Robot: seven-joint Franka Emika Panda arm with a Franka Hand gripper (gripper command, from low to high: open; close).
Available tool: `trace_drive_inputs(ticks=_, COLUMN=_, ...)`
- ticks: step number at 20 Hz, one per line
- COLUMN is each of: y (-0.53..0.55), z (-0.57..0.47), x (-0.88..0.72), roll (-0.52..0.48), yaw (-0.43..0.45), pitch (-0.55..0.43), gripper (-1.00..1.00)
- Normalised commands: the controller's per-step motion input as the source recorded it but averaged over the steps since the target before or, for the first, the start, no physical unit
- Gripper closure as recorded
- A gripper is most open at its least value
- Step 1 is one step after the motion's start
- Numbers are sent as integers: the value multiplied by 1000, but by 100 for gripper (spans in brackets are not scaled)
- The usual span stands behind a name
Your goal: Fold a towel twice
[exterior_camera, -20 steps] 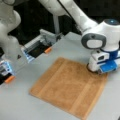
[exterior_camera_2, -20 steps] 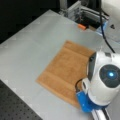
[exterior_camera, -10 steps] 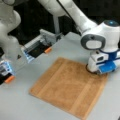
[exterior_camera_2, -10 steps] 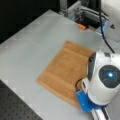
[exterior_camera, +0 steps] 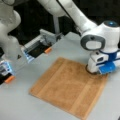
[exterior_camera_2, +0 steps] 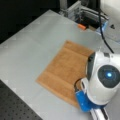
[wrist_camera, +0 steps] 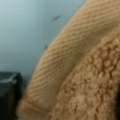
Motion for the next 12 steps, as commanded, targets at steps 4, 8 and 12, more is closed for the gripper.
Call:
trace_drive_inputs(ticks=4, y=-19, z=-85, x=33, roll=-62, yaw=52, pitch=-85, gripper=100)
trace_drive_inputs(ticks=8, y=-11, z=-70, x=26, roll=-63, yaw=35, pitch=-77, gripper=100)
trace_drive_inputs(ticks=12, y=-17, z=-13, x=8, roll=-59, yaw=-6, pitch=-44, gripper=100)
